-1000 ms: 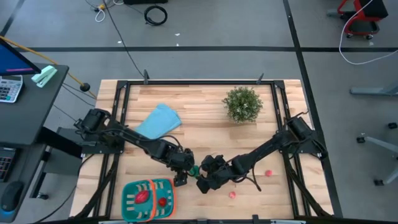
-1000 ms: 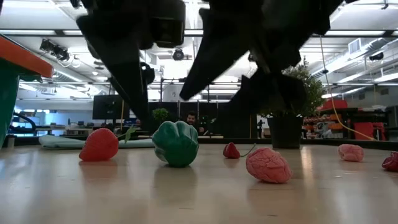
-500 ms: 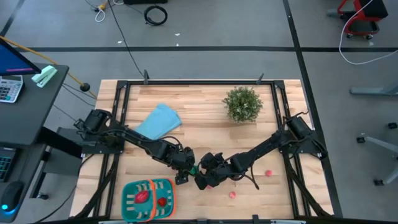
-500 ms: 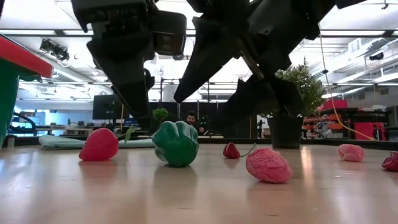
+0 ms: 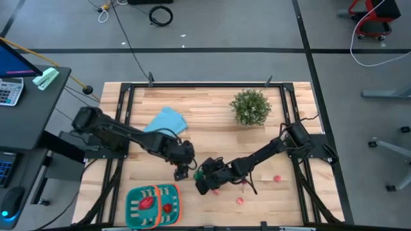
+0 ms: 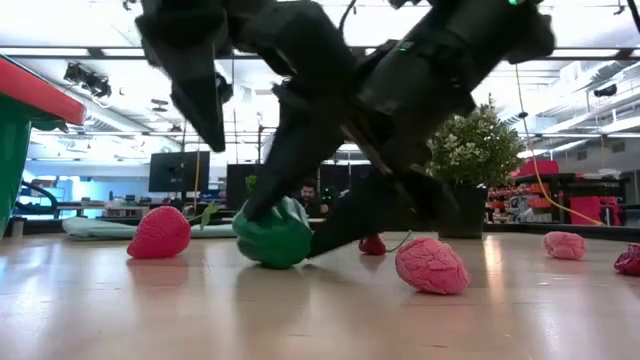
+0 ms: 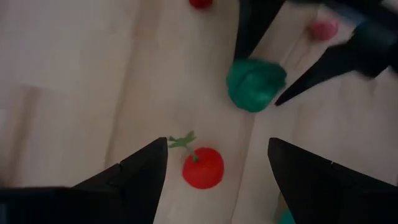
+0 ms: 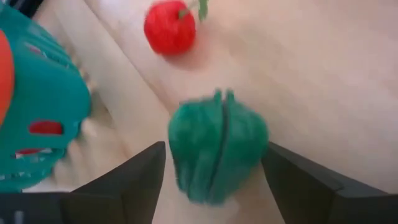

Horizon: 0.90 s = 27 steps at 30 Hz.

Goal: Pick and placing Produce into tupperware
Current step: Put the green bell pepper into the blue basket

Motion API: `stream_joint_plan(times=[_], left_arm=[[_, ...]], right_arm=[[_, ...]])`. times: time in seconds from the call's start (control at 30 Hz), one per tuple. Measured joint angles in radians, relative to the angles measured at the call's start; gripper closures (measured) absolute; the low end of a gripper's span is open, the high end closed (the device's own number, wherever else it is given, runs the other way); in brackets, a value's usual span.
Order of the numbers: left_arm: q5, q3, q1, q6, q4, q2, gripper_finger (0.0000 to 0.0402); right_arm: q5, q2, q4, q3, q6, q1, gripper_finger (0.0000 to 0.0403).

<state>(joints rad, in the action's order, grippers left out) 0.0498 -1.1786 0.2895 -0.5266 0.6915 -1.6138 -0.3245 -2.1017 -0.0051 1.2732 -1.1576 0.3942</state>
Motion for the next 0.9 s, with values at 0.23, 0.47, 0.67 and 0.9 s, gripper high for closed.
stream_joint_plan(times=[0.23,0.47,0.67,0.9], left_arm=[[0.0,0.0,-0.025,0.034,0.018,0.135,0.0116],[0.003,0.0,-0.047,0.055,0.02,0.257,0.0116],[0.003,-0.001,-0.057,0.068,0.011,0.332,0.0116],[0.003,0.0,-0.057,0.065,-0.015,0.413,0.0116]], right_arm=[[0.034,-0.017,-0.002,0.015,0.017,-0.039,0.0135],[0.072,-0.03,0.001,0.018,0.051,-0.043,0.0158],[0.079,-0.023,-0.005,0.016,0.071,-0.043,0.0174],[0.088,-0.013,0.03,0.012,0.113,-0.042,0.0177]])
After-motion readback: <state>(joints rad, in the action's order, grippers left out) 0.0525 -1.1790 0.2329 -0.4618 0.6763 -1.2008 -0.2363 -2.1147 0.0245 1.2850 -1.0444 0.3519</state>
